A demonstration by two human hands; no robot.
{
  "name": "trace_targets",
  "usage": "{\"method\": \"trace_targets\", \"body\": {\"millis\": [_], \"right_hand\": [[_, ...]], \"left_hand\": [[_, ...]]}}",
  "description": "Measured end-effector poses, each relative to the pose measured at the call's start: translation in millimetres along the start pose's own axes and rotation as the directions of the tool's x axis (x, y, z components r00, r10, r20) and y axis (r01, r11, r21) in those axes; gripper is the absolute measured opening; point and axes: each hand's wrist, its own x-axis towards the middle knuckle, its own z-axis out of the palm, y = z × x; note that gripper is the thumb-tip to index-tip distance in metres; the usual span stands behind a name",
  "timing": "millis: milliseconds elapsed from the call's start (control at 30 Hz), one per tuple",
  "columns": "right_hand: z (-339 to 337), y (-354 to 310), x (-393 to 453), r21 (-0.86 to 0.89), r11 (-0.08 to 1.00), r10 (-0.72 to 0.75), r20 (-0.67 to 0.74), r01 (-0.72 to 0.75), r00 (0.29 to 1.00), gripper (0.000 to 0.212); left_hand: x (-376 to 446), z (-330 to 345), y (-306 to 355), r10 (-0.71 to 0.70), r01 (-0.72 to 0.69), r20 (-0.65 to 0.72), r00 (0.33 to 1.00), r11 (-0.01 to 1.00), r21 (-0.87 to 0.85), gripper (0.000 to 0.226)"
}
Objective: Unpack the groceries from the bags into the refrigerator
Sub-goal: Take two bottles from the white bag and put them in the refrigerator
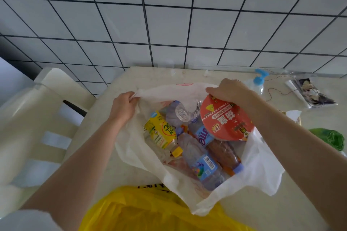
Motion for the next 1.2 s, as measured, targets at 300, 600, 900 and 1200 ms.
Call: {"method": "trace_targets", "body": {"millis": [300,600,900,1200], "right_hand": [[16,-71,21,-0.221,0.914,-0.326,0.104,0.341,0.94,0.049],[33,-83,52,-0.247,0.957,-0.178,-0.093,0.151,0.98,0.012],[40,-99,24,-0.401,0.894,-0.267,-0.122,0.199,0.956,0.027],[137,-79,-110,-0.212,0.83,-0.555,-0.408,0.516,0.725,0.046]], "left_hand": [[17,0,-20,0.031,-0.031,-0.007,0.999,1.0,-0.006,0.036],[19,6,-51,0.161,-0.156,-0.039,0.986,0.981,0.113,0.018],[-19,14,-76,0.166,-0.144,-0.13,0.977,0.976,0.162,0.041],[-99,3,-60,0.148,-0.143,0.151,0.977,0.989,-0.038,0.066]]}}
